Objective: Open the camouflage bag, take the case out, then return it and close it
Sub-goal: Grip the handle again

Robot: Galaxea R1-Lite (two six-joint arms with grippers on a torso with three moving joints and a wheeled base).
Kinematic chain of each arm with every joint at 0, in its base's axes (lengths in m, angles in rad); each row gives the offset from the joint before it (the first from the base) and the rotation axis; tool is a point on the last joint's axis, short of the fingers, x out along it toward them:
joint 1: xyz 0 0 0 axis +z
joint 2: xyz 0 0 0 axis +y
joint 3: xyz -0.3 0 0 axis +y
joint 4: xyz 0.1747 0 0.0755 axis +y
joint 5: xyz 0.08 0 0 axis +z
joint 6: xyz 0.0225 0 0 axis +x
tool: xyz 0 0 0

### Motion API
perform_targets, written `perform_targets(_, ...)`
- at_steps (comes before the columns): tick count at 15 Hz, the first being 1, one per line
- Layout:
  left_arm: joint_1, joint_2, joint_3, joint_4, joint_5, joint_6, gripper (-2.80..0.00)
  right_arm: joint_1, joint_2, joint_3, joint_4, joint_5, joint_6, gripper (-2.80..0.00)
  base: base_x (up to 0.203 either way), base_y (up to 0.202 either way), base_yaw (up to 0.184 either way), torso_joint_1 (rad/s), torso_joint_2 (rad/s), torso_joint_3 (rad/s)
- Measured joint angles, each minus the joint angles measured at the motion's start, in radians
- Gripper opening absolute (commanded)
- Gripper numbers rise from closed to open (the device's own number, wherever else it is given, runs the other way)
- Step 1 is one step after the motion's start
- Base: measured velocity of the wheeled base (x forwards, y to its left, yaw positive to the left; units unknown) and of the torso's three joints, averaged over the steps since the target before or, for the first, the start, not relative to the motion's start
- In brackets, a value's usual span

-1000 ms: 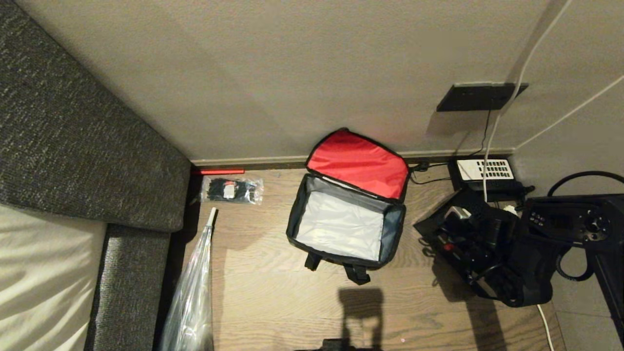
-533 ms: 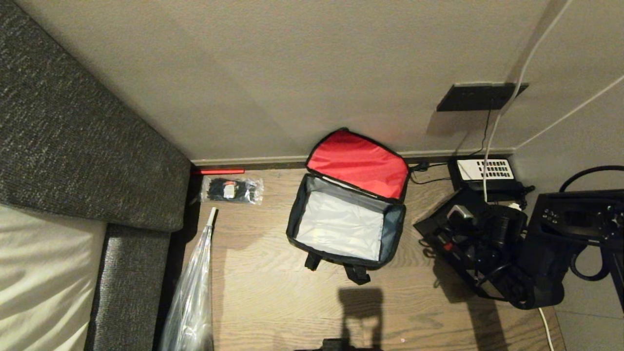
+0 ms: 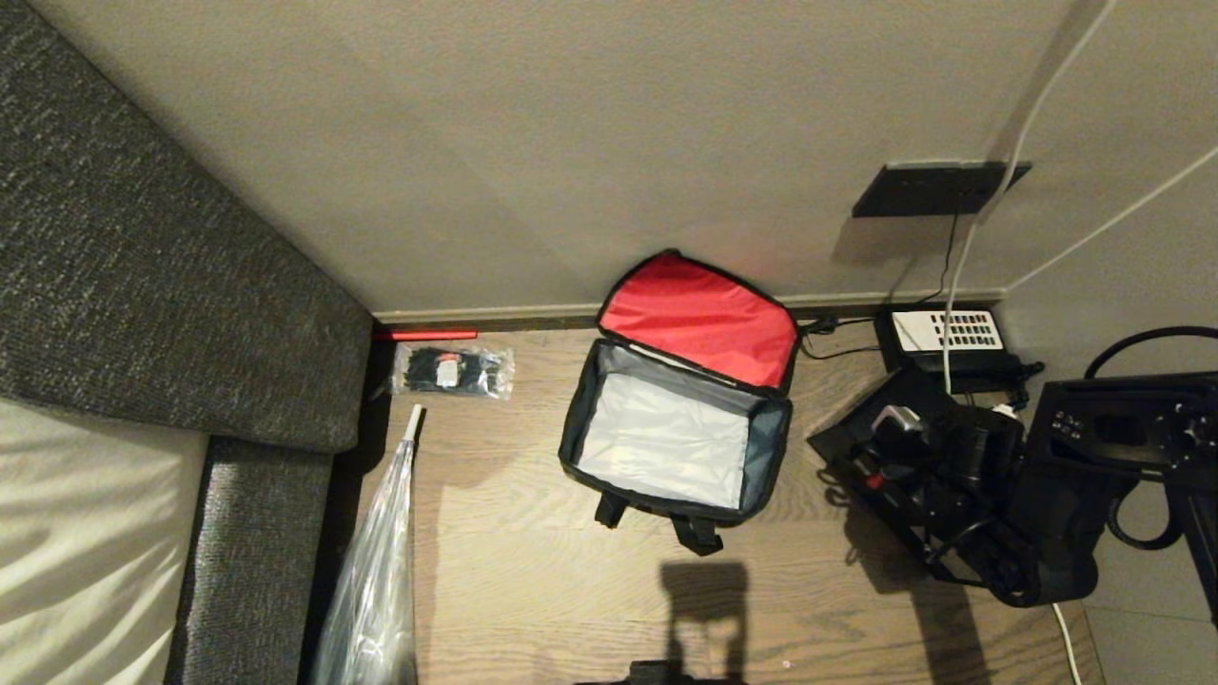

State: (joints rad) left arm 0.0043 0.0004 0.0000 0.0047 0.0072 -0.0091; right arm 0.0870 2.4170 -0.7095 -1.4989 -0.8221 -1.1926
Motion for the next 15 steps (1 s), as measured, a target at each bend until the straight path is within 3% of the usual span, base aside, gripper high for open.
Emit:
perform_targets(3, 0.0, 0.0, 0.0, 0.0, 0.0, 0.0, -2.8, 0.001, 0.034, -0.032, -0.021, -0.058, 0.01, 0.0, 0.0, 0.0, 0.0, 0.0, 0.0, 0.0)
perform_targets(15, 0.0, 0.0, 0.0, 0.0, 0.0, 0.0, -2.8, 0.011, 0.105, -0.076, -0.023, -0.076, 0.083, 0.0, 0.0, 0.0, 0.0, 0.0, 0.0, 0.0)
